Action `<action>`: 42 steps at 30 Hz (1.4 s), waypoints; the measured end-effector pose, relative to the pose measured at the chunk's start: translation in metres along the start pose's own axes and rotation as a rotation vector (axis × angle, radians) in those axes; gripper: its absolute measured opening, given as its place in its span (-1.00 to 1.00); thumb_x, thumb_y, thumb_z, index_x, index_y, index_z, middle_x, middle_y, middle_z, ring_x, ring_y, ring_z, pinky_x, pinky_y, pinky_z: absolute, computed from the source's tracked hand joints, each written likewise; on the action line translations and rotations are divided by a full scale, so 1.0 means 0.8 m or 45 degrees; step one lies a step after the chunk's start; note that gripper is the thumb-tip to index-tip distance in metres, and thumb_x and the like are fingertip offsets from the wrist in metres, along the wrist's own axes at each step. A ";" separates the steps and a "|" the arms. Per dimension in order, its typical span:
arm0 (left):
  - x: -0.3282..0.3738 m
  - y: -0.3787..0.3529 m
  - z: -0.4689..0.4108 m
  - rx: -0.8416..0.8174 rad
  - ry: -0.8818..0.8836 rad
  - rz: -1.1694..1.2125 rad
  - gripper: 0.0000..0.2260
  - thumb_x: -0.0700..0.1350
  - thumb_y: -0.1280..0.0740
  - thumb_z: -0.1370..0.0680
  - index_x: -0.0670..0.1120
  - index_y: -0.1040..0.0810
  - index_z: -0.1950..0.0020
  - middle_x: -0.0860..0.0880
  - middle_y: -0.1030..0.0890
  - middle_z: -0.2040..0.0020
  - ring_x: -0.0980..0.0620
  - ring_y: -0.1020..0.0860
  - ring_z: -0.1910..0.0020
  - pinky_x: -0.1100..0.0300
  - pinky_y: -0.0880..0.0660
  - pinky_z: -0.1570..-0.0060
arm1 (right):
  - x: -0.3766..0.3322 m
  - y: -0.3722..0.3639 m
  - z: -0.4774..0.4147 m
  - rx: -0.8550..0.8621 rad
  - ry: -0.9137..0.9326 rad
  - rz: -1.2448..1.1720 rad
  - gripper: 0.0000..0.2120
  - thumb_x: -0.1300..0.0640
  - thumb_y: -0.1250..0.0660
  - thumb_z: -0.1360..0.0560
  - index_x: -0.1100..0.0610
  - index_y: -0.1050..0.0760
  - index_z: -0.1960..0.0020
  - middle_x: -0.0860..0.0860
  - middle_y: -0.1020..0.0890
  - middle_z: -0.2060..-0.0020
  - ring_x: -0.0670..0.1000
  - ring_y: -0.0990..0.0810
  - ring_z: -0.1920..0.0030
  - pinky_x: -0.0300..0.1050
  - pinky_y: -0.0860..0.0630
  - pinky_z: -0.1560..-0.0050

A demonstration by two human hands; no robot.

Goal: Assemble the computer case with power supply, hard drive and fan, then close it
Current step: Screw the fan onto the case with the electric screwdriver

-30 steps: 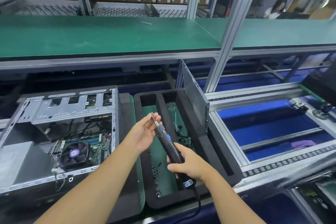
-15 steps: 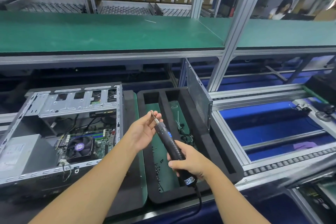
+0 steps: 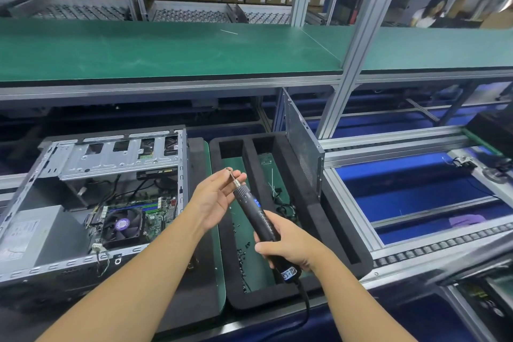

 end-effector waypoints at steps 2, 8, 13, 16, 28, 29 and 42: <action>0.003 -0.001 0.001 -0.009 -0.020 -0.022 -0.90 -0.21 -0.27 -0.64 -0.19 -0.56 -0.06 -0.15 -0.69 -0.01 -0.13 -0.66 -0.12 0.08 -0.64 0.08 | 0.001 -0.001 -0.002 -0.008 0.004 -0.053 -0.65 0.20 -0.47 -0.45 0.05 -0.46 -0.19 0.04 -0.57 0.10 0.08 -0.55 0.23 0.10 -0.56 0.19; 0.013 -0.001 0.009 0.078 -0.082 -0.059 -0.92 -0.20 -0.31 -0.61 -0.20 -0.55 -0.04 -0.13 -0.69 0.09 -0.14 -0.69 -0.02 0.09 -0.63 0.12 | 0.006 -0.010 -0.009 -0.040 0.019 -0.128 -0.55 0.21 -0.48 -0.43 -0.07 -0.48 -0.26 0.03 -0.59 0.09 0.06 -0.56 0.23 0.06 -0.55 0.20; 0.031 0.017 0.021 0.085 -0.056 -0.038 -0.81 -0.16 -0.34 -0.61 -0.25 -0.54 -0.15 -0.17 -0.70 -0.07 -0.11 -0.67 -0.10 0.12 -0.63 0.07 | 0.000 -0.029 -0.019 -0.072 0.057 -0.114 -0.46 0.20 -0.51 -0.44 -0.16 -0.46 -0.32 0.01 -0.60 0.07 0.01 -0.59 0.18 0.00 -0.59 0.19; 0.055 0.028 0.037 0.052 -0.055 -0.115 -0.78 -0.13 -0.38 -0.59 -0.24 -0.55 -0.16 -0.19 -0.68 -0.13 -0.10 -0.66 -0.13 0.14 -0.63 0.04 | -0.010 -0.051 -0.024 -0.091 0.107 -0.128 -0.49 0.23 -0.49 -0.46 -0.11 -0.46 -0.31 0.02 -0.59 0.07 0.05 -0.56 0.18 -0.03 -0.58 0.19; 0.180 0.074 0.130 -0.032 -0.060 -0.678 -0.69 0.00 -0.31 -0.62 -0.24 -0.60 -0.14 -0.11 -0.70 -0.05 0.02 -0.68 -0.02 0.26 -0.59 0.06 | -0.071 -0.196 -0.028 0.000 0.243 -0.380 -0.37 0.29 -0.49 -0.42 0.03 -0.39 -0.43 0.09 -0.58 0.06 0.07 -0.54 0.26 0.00 -0.55 0.23; 0.199 0.083 0.137 0.000 -0.117 -0.788 -0.69 0.03 -0.30 -0.62 -0.21 -0.61 -0.12 -0.07 -0.70 -0.05 0.05 -0.67 -0.04 0.23 -0.59 -0.03 | -0.074 -0.207 -0.025 0.012 0.259 -0.398 -0.38 0.28 -0.50 -0.41 0.01 -0.42 -0.42 0.08 -0.58 0.06 0.07 -0.54 0.26 0.00 -0.55 0.23; 0.192 0.276 0.185 -0.440 0.195 -2.610 -0.36 0.22 -0.38 -0.49 0.03 -0.33 -0.50 0.00 -0.45 -0.43 -0.05 -0.47 -0.33 0.12 -0.38 -0.24 | -0.053 -0.295 0.042 0.234 0.258 -0.524 -0.53 0.28 -0.50 -0.38 0.05 -0.54 -0.25 0.09 -0.59 0.05 0.09 -0.50 0.29 -0.01 -0.53 0.28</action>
Point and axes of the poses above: each hand's wrist, its own z-axis away from the middle knuckle, its own y-axis out of the back of the hand, x = y × z, the point moved 4 cm from there along -z, towards the middle knuckle
